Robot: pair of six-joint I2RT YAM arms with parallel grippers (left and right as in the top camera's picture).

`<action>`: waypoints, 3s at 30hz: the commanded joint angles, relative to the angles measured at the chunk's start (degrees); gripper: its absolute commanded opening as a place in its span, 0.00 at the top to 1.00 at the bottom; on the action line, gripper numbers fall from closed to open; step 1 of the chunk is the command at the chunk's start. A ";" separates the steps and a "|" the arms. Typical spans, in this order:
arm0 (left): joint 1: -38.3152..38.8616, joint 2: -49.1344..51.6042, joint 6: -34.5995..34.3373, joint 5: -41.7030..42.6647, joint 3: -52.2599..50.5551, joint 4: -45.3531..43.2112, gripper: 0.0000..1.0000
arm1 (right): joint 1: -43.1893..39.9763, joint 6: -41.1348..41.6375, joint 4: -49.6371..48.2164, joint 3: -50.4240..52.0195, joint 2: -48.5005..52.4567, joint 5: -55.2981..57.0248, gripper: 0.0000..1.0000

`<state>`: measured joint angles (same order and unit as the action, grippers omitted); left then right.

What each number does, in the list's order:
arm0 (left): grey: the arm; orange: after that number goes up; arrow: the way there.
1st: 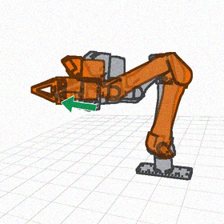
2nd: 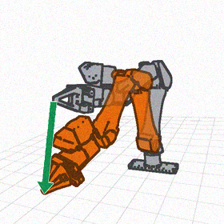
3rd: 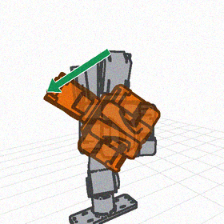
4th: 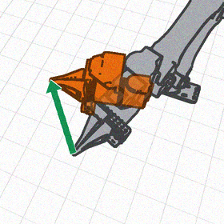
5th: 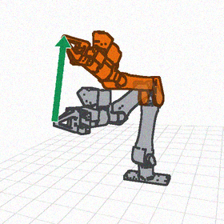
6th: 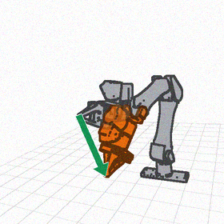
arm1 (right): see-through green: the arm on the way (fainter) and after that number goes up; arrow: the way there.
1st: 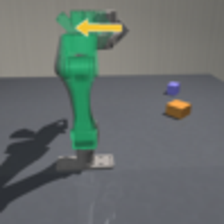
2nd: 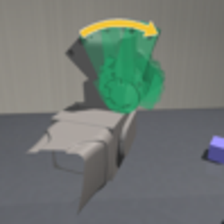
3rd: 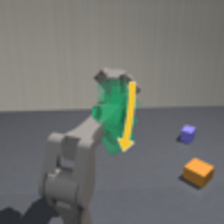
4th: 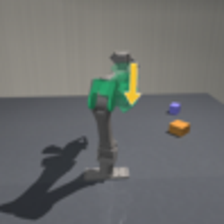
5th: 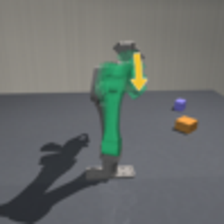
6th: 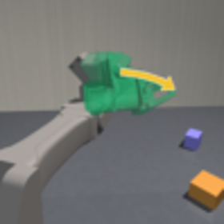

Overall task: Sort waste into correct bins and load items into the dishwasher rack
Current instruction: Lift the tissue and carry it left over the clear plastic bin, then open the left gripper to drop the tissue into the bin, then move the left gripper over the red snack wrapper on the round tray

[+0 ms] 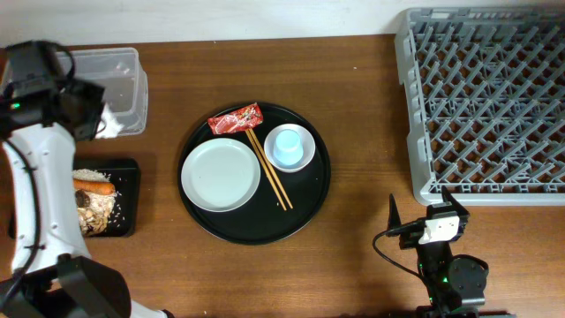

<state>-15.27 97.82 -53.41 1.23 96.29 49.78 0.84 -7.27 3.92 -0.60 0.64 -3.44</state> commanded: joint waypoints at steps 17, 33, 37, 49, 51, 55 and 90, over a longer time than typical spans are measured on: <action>2.73 10.01 16.52 -12.96 0.07 -36.28 0.99 | -0.20 0.22 0.39 0.28 -0.33 0.52 0.02; 2.45 16.04 31.28 -21.03 0.07 -36.92 0.24 | -0.20 0.22 0.39 0.28 -0.33 0.52 0.02; 2.47 15.39 31.21 -20.33 0.09 -35.63 0.07 | -0.20 0.22 0.39 0.28 -0.33 0.52 0.02; 7.61 5.38 31.21 24.96 0.09 -29.51 0.19 | -0.20 0.22 0.39 0.28 -0.33 0.52 0.02; 10.73 5.77 31.28 25.33 0.07 -25.66 0.20 | -0.20 0.22 0.39 0.28 -0.33 0.52 0.02; 15.89 7.54 39.67 18.67 0.07 -20.92 0.28 | -0.20 0.22 0.39 0.28 -0.33 0.52 0.02; 27.12 28.37 77.37 0.24 0.07 -10.69 0.33 | -0.20 0.22 0.39 0.28 -0.33 0.52 0.02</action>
<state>11.44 123.26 22.63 3.44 96.42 38.70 0.84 -7.29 3.92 -0.60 0.64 -3.42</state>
